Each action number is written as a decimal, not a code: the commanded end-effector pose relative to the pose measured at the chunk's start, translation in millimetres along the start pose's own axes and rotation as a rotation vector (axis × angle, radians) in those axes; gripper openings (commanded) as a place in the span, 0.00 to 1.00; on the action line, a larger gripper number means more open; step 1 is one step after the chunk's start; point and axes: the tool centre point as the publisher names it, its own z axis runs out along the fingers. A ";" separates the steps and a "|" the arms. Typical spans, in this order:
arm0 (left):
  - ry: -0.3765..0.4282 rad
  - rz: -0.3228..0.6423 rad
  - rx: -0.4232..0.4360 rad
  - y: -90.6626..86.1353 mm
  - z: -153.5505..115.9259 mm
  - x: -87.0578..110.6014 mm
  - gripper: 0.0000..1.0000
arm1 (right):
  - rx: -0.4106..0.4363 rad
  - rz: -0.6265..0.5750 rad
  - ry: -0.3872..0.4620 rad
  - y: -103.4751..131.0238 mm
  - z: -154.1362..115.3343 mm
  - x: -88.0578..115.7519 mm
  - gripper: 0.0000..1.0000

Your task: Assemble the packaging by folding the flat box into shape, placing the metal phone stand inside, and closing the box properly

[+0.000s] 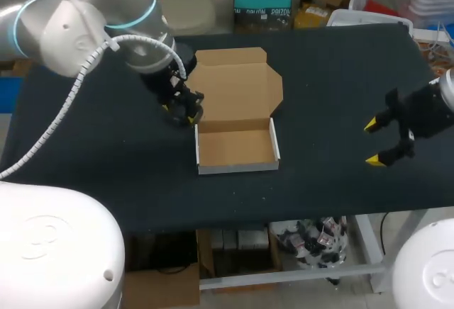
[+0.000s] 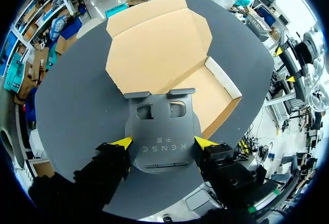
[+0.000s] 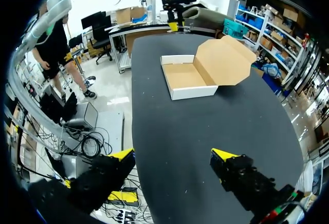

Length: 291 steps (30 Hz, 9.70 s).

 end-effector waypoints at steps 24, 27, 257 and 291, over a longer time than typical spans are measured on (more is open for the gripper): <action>-0.041 0.084 -0.068 -33.9 82.5 81.6 0.00 | -0.002 0.000 0.002 -0.1 -1.3 0.0 1.00; -0.033 0.087 -0.071 -37.1 91.6 83.8 0.00 | -0.002 0.000 0.002 -0.1 -1.3 0.0 1.00; -0.041 -0.481 0.073 51.3 26.7 127.6 1.00 | -0.002 0.000 0.002 -0.1 -1.3 0.0 1.00; 0.173 -0.336 0.229 78.8 0.9 -6.9 1.00 | -0.002 0.000 0.002 -0.1 -1.3 0.0 1.00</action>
